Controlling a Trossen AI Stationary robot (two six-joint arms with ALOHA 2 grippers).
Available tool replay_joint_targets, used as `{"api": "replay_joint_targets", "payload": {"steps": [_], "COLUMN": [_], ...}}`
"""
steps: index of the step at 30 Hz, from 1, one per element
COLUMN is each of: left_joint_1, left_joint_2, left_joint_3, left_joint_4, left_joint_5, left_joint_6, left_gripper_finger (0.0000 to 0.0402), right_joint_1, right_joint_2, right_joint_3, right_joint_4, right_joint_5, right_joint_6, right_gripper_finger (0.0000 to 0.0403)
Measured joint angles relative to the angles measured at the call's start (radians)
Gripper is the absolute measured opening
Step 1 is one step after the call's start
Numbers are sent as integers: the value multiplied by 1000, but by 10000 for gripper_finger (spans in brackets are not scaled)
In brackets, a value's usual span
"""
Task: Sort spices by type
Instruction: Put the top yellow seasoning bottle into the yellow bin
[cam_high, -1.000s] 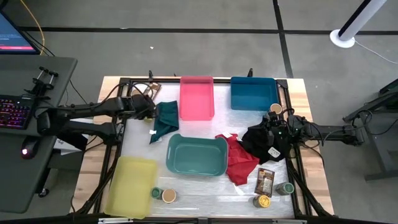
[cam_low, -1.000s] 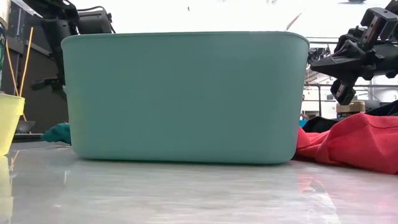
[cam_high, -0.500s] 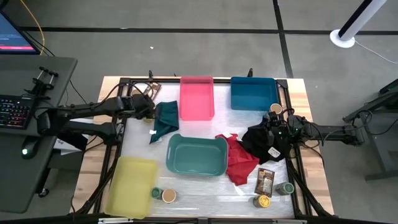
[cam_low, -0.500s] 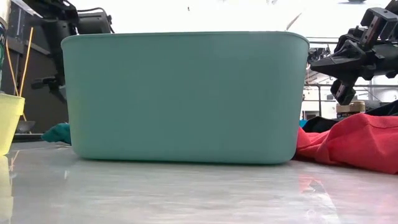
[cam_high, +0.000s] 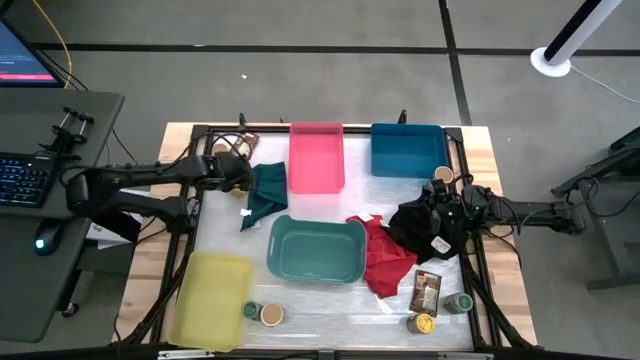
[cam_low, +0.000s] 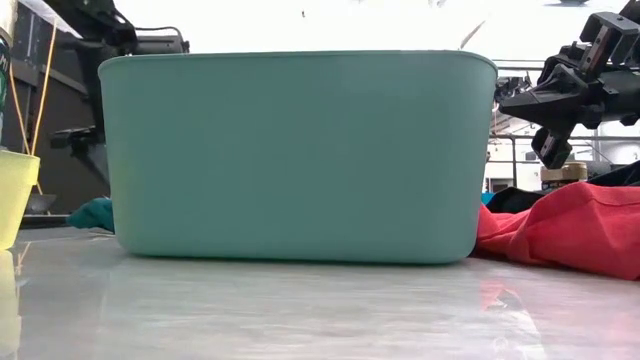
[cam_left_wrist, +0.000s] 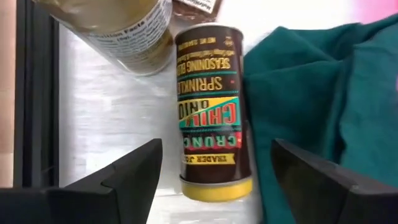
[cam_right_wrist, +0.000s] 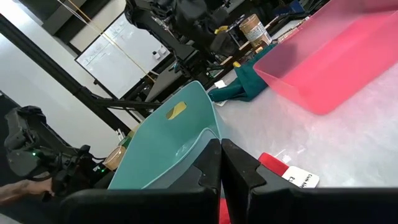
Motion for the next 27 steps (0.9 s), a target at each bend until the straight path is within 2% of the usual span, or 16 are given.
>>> {"api": "replay_joint_targets", "payload": {"steps": [13, 20, 23, 27], "left_joint_1": [22, 39, 39, 38], "left_joint_2": [189, 236, 242, 239], "left_joint_3": [0, 0, 0, 1], "left_joint_4": [97, 119, 145, 141], "left_joint_5": [-14, -10, 0, 12], "left_joint_6": [-50, -58, -34, -24], "left_gripper_finger": [287, 281, 259, 195], "right_joint_1": [0, 0, 0, 0], "right_joint_2": [0, 0, 0, 0], "right_joint_3": [0, 0, 0, 0], "right_joint_4": [0, 0, 0, 0], "right_joint_5": [0, 0, 0, 0], "right_joint_6": [0, 0, 0, 0], "right_gripper_finger": [1, 1, 1, 1]}}
